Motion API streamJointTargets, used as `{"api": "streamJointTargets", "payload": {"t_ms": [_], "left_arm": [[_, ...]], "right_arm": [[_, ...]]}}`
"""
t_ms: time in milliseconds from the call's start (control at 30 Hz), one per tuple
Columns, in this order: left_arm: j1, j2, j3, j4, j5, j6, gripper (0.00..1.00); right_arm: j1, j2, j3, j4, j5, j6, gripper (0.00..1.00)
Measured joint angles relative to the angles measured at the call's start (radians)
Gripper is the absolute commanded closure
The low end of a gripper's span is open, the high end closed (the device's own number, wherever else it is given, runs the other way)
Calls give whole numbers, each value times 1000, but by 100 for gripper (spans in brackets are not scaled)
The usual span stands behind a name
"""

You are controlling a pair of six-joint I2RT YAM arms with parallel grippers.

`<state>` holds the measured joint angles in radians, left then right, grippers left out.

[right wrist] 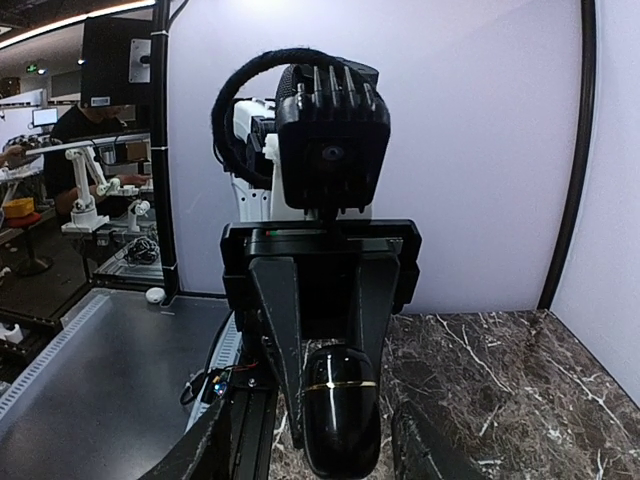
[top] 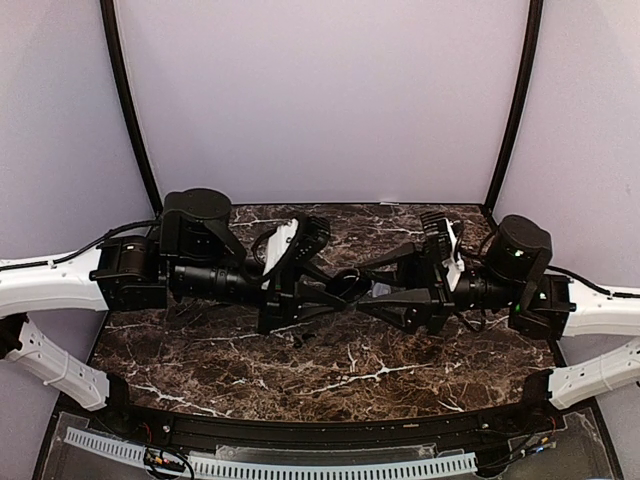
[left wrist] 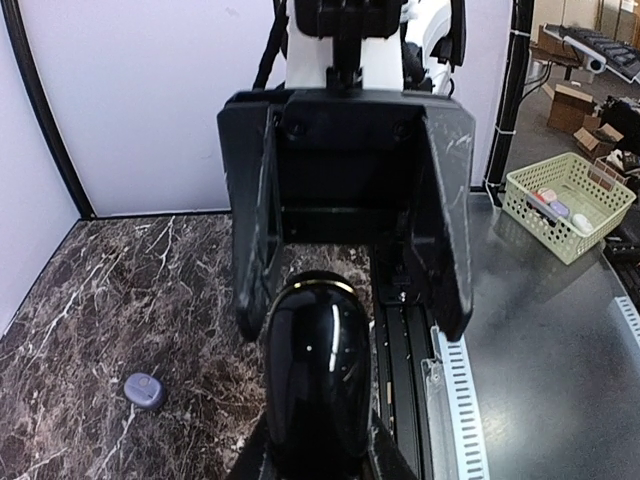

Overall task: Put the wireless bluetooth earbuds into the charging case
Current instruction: Pass from the right arm to the left, then pass from the left arm to the right

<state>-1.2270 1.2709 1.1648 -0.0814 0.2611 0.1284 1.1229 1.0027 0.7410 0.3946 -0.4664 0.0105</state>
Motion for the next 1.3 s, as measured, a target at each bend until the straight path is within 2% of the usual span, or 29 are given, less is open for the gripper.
{"api": "streamJointTargets", "payload": {"t_ms": [167, 333, 467, 667, 967, 1100, 1200, 1233, 1267, 1300], "left_arm": [[0, 0, 15, -97, -12, 31, 100], [0, 7, 42, -157, -12, 51, 100], [0, 18, 47, -164, -11, 53, 100], [0, 46, 53, -169, -10, 52, 100], [0, 60, 63, -172, 1, 51, 100], [0, 61, 63, -172, 10, 51, 100], [0, 63, 63, -172, 12, 51, 99], [0, 63, 63, -174, 12, 48, 96], [0, 64, 63, -175, 13, 48, 86], [0, 64, 63, -177, 13, 47, 78]], "right_arm": [[0, -42, 29, -136, 18, -34, 51], [0, -16, 101, -283, 11, -64, 52], [0, -6, 114, -338, 13, -78, 52], [0, 6, 125, -386, 16, -90, 59], [3, 32, 138, -420, 19, -111, 64], [3, 33, 138, -435, 22, -119, 74], [3, 33, 138, -444, 26, -130, 88], [3, 33, 138, -446, 26, -130, 95], [3, 33, 138, -448, 27, -130, 100], [3, 33, 138, -449, 29, -132, 100]]}}
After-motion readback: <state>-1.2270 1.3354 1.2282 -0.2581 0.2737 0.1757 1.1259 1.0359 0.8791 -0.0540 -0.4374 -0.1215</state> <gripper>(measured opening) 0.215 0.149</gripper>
